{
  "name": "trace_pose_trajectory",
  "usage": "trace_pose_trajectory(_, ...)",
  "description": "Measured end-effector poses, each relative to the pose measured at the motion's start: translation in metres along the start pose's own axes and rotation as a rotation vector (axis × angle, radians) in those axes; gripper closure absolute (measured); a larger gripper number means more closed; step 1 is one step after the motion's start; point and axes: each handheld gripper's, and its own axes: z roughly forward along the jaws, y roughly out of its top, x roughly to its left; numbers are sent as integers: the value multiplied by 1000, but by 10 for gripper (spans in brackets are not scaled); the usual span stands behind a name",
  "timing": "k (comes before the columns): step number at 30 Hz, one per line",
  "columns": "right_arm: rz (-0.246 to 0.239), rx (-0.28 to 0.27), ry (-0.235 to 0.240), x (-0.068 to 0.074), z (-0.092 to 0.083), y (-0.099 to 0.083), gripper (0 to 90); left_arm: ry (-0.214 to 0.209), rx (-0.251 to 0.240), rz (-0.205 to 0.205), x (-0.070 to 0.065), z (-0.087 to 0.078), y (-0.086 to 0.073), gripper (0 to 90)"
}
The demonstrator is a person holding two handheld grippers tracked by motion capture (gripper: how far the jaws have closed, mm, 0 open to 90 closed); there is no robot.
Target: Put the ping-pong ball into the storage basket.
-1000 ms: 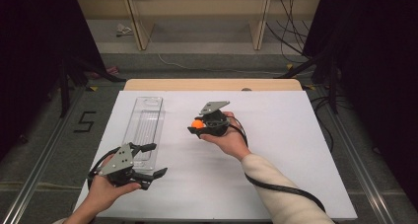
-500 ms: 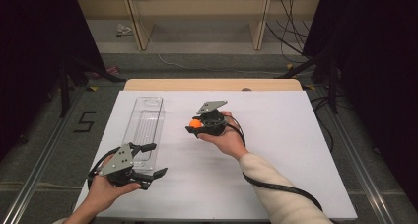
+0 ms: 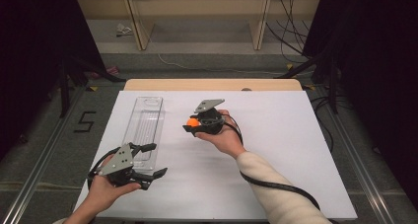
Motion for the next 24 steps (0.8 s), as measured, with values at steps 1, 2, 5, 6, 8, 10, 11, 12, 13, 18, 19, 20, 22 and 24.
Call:
trace_pose_trajectory(1,0,1,1,0,0,0,514,0,0,0,0,0,0,177)
trace_pose_trajectory(2,0,1,1,0,1,0,514,0,0,0,0,0,0,177)
trace_pose_trajectory(5,-3,2,1,0,2,1,514,0,0,0,0,0,0,177)
trace_pose_trajectory(6,-3,1,0,0,2,2,514,0,0,1,0,0,0,177)
trace_pose_trajectory(8,-3,1,3,1,3,2,514,0,0,1,0,0,0,177)
trace_pose_trajectory(10,-5,0,2,1,3,3,514,0,0,0,0,0,0,177)
trace_pose_trajectory(11,-4,0,3,1,4,3,514,1,0,1,0,0,0,177)
trace_pose_trajectory(12,-4,1,4,2,4,4,514,0,0,1,0,0,0,177)
trace_pose_trajectory(13,-6,1,5,2,5,4,514,0,0,1,0,0,0,177)
trace_pose_trajectory(18,-9,3,8,2,6,7,514,0,0,1,0,0,0,177)
trace_pose_trajectory(19,-9,5,7,3,6,8,514,0,0,2,0,0,0,177)
trace_pose_trajectory(20,-10,1,8,3,7,8,514,0,0,2,0,0,0,177)
trace_pose_trajectory(22,-12,5,9,3,7,9,514,0,0,1,0,0,0,177)
trace_pose_trajectory(24,-13,8,10,3,8,9,514,0,0,2,0,0,0,177)
